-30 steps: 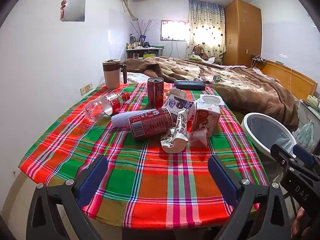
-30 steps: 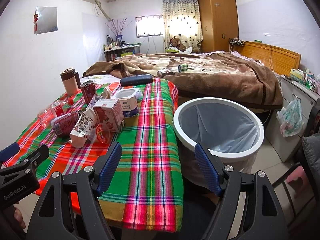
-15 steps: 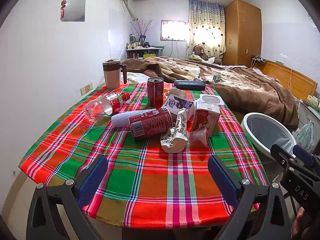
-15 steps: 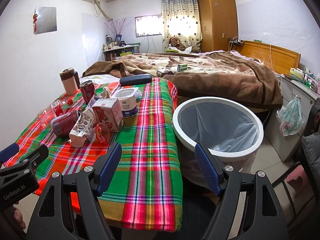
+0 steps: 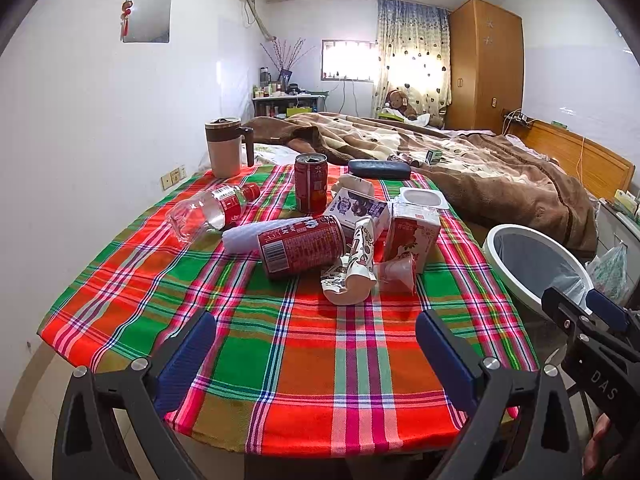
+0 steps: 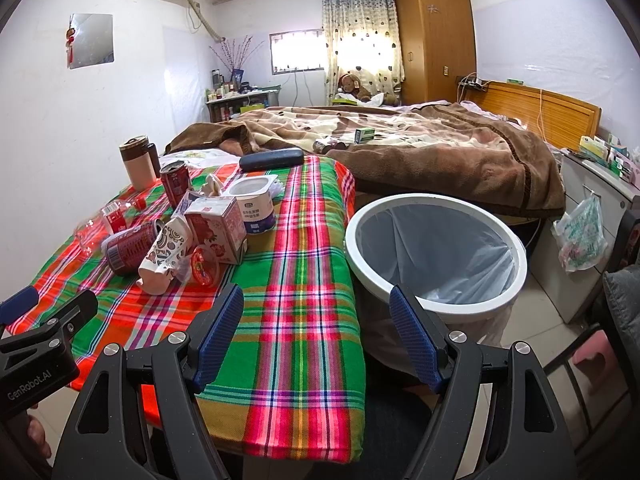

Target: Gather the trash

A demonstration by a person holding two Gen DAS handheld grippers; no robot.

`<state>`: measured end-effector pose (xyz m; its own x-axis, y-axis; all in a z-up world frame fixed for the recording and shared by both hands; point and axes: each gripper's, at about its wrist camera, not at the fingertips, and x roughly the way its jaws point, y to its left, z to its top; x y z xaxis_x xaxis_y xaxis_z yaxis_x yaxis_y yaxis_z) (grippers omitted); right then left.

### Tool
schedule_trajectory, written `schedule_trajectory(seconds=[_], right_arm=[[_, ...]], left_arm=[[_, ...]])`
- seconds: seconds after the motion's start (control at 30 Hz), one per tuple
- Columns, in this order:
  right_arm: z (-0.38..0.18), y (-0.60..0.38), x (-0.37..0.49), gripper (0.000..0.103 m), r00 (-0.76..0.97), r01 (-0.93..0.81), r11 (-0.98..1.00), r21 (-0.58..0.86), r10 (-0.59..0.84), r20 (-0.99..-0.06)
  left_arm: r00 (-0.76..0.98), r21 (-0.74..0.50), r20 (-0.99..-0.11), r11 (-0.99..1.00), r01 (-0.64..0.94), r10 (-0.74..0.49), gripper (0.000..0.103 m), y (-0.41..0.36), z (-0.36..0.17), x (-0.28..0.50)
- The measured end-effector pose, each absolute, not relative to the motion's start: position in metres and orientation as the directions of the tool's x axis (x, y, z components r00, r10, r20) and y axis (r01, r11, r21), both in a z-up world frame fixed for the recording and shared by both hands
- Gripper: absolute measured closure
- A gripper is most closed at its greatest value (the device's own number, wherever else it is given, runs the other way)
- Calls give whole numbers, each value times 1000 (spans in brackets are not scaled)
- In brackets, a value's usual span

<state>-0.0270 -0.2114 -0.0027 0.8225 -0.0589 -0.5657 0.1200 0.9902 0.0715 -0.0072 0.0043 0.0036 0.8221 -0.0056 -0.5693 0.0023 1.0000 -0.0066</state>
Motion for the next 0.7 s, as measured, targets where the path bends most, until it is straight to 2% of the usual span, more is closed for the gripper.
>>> schedule_trajectory(seconds=[0.7], right_arm=[[-8,-212,-19,26,814,109,990,86,-39,-580]], left_arm=[[808,-10,-589,1000,5,-10,2,6,-1,1]])
